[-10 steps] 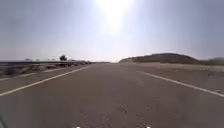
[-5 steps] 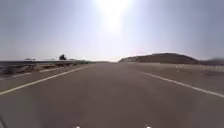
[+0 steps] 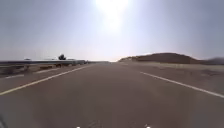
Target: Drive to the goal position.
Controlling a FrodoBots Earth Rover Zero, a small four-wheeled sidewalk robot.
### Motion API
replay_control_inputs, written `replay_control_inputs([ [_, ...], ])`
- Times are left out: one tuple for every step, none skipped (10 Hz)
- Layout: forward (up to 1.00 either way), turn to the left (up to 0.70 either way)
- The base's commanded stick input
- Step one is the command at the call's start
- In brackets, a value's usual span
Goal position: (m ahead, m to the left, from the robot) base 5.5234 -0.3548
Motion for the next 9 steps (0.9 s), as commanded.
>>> replay_control_inputs([
  [0.7,0.0],
  [0.7,0.0],
  [0.7,0.0],
  [0.7,0.0],
  [0.7,0.0],
  [0.7,0.0],
  [0.7,0.0],
  [0.7,0.14],
  [0.7,0.35],
])
